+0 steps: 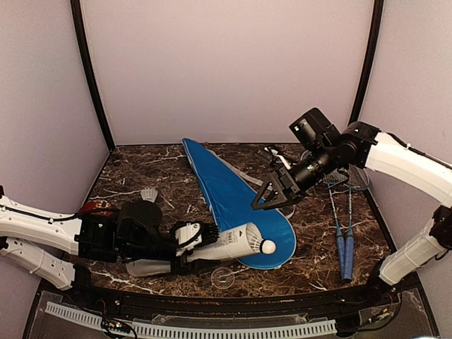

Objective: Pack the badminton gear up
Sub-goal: Pick up the shuttlecock from the shuttle tube.

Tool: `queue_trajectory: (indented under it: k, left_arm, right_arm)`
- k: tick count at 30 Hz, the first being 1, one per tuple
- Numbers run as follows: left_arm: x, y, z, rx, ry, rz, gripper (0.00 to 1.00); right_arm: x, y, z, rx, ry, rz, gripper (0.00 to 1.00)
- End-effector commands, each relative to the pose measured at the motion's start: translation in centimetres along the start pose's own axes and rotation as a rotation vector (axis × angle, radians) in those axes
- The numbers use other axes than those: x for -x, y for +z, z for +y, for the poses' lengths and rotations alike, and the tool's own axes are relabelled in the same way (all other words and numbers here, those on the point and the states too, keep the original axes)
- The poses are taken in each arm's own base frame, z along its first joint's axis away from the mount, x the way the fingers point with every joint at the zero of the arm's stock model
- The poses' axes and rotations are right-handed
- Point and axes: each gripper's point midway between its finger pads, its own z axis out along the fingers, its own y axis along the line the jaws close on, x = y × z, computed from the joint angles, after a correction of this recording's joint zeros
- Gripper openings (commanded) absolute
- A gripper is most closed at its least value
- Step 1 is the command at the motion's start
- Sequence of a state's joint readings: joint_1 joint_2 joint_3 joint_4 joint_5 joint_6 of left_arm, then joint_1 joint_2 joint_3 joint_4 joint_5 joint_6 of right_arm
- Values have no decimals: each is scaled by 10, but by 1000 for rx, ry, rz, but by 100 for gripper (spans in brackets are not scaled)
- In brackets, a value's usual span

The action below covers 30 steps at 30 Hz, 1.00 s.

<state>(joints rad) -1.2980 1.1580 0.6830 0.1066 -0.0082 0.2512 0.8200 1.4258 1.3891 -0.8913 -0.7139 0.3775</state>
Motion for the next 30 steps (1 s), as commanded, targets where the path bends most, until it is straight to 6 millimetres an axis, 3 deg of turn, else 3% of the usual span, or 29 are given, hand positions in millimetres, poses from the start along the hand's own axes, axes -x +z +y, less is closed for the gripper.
queue_trajectory:
  k: [1, 8, 11, 15, 19, 23, 30]
  left_arm:
    - [14, 0, 10, 30, -108, -82, 60]
    - [26, -8, 36, 73, -327, -179, 60]
    - [32, -13, 44, 79, -381, -232, 60]
    - [38, -18, 48, 75, -406, -268, 60]
    - [44, -23, 50, 71, -408, -287, 60]
    - [45, -26, 51, 60, -420, -291, 60]
    - [49, -28, 47, 26, -428, -316, 60]
  right_arm:
    - [33, -22, 22, 43, -92, -178, 73]
    - [63, -71, 49, 36, -296, -555, 73]
    - [57, -72, 51, 72, -369, -646, 73]
    - [53, -75, 79, 160, -481, -721, 73]
    - [42, -65, 104, 230, -532, -703, 73]
    - [37, -71, 121, 279, -581, -735, 73]
    - [33, -63, 122, 281, -571, -701, 73]
